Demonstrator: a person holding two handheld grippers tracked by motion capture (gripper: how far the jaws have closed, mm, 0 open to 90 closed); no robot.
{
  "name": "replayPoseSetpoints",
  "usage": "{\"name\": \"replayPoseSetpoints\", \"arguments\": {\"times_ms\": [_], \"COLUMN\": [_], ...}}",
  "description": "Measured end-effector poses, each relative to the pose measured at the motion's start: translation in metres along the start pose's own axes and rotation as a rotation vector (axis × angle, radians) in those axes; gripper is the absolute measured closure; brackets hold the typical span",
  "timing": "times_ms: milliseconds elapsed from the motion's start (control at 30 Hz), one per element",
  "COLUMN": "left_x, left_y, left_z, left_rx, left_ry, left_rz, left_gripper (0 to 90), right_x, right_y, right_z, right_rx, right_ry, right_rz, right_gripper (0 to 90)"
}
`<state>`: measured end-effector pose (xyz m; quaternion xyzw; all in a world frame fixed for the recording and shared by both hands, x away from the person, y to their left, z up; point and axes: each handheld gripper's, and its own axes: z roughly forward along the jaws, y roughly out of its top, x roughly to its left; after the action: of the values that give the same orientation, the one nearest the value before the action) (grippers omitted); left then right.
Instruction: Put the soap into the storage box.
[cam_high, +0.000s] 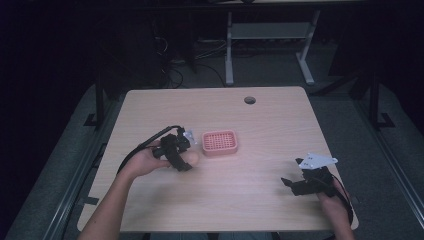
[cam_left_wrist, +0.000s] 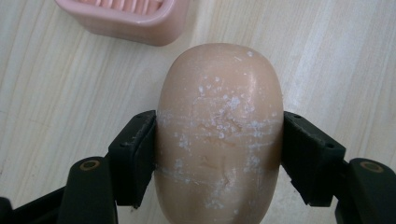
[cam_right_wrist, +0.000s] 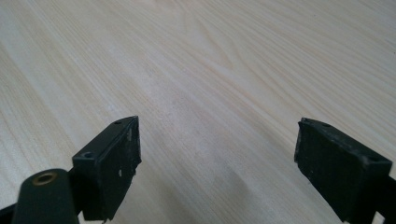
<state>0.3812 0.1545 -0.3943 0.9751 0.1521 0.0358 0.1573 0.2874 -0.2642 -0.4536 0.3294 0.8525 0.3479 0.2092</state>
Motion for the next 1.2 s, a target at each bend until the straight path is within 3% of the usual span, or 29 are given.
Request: {"name": "replayPoseSetpoints", "arguments": {"times_ms": [233,667,1200], "left_x": [-0.001,0.004,0.006], "left_y": [0.007,0.01,0.038], "left_z": [0.001,0.003,-0.001], "left_rx": [0.008,-0.001,0.003], "left_ry": [0.0,-0.005,0.007], "left_rz": [0.018,0.011,0.05], "left_gripper": [31.8,31.8,31.8], "right_x": [-0.001,-0.001,-0.001], "right_y": [0.0,0.0,0.0], "right_z": [0.0,0.0,0.0], "right_rx": [-0.001,-0.002,-0.009], "right_ry": [-0.003,-0.002,0.0], "right_rz": [-0.004,-0.004,-0.002], "right_gripper": [14.0,13.9,14.0]}}
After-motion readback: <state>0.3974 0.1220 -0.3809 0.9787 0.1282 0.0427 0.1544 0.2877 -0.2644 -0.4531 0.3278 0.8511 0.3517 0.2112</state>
